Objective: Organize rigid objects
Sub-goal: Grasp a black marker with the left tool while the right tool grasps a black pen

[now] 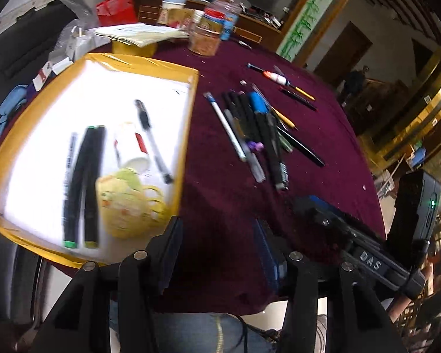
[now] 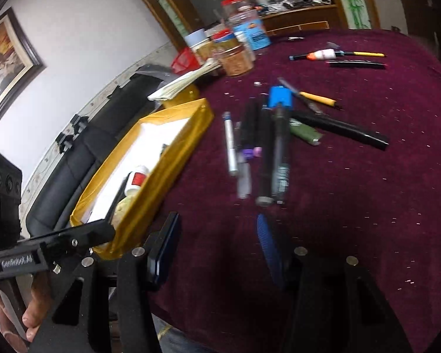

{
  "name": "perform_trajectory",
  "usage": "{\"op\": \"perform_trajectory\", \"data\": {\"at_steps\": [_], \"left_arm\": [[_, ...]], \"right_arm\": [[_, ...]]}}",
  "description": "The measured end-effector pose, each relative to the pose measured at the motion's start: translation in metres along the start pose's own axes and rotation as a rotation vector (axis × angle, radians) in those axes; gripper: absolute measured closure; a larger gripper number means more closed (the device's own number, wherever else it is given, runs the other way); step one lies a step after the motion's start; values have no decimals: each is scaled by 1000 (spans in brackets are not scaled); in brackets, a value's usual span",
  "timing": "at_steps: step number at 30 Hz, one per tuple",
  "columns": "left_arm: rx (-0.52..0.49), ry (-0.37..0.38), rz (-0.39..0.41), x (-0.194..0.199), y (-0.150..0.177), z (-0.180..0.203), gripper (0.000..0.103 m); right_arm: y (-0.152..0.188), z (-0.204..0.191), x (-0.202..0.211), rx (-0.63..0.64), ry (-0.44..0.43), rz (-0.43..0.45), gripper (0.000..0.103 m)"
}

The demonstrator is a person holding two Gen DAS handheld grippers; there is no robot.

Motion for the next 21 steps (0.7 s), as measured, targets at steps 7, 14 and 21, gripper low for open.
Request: {"op": "perform_trajectory", "data": {"at_steps": [7,14,21], "left_arm": [[-24,-10,-30,-12,2,14,50],[-18,-12,-58,-28,-4,14,50],[-20,-16,-77,-37,-10,17,50]], "right_arm": [[-16,32,-7,-72,29,-10,56],[-45,63,-34,-118,63,-57,77],[-60,84,-62,-189,0,-105,89]]}}
Point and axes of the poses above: each gripper's, at about its wrist camera, not at the fingertips, and x roughly against the way its jaws point, z to its right, y to its underside, the point moved 1 cm from there along -x, roughly the way its jaws point, and after that the axes turned 8 degrees about -y, right-handed, at the moved point
